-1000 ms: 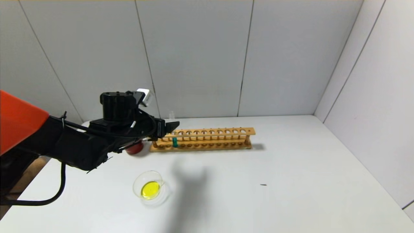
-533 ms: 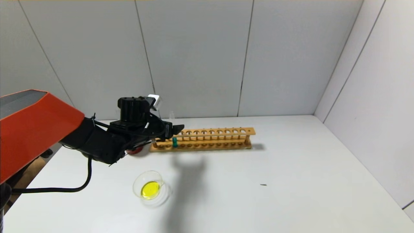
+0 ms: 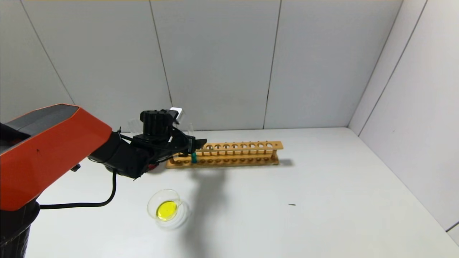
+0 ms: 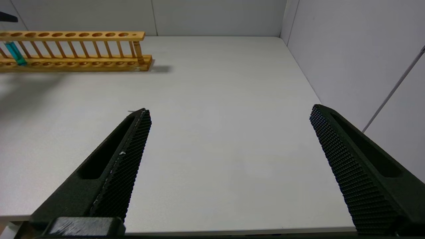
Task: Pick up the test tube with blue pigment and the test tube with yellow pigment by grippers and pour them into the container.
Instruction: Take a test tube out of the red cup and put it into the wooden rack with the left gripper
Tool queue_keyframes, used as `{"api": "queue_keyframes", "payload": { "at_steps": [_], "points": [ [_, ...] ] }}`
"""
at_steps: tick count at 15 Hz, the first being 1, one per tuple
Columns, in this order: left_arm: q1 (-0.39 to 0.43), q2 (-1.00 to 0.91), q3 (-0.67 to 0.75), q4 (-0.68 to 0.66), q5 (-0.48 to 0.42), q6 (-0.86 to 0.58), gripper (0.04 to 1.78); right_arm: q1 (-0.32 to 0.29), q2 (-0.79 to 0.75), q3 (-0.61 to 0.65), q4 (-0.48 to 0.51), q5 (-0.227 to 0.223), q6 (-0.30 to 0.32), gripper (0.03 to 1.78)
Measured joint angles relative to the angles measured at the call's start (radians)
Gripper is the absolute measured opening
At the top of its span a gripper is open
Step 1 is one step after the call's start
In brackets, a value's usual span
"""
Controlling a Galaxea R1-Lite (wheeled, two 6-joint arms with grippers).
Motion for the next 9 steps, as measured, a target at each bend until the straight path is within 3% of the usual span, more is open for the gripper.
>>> {"api": "queue_keyframes", "payload": {
  "at_steps": [4, 9],
  "points": [
    [0.000, 0.017, -0.008, -0.003, 0.001, 0.003, 1.25, 0.000, 0.000, 0.000, 0.000, 0.000, 0.000, 1.75],
    [-0.001, 0.007, -0.013, -0.003, 0.001, 0.005, 0.40, 0.000, 0.000, 0.000, 0.000, 0.000, 0.000, 1.75]
  ]
}}
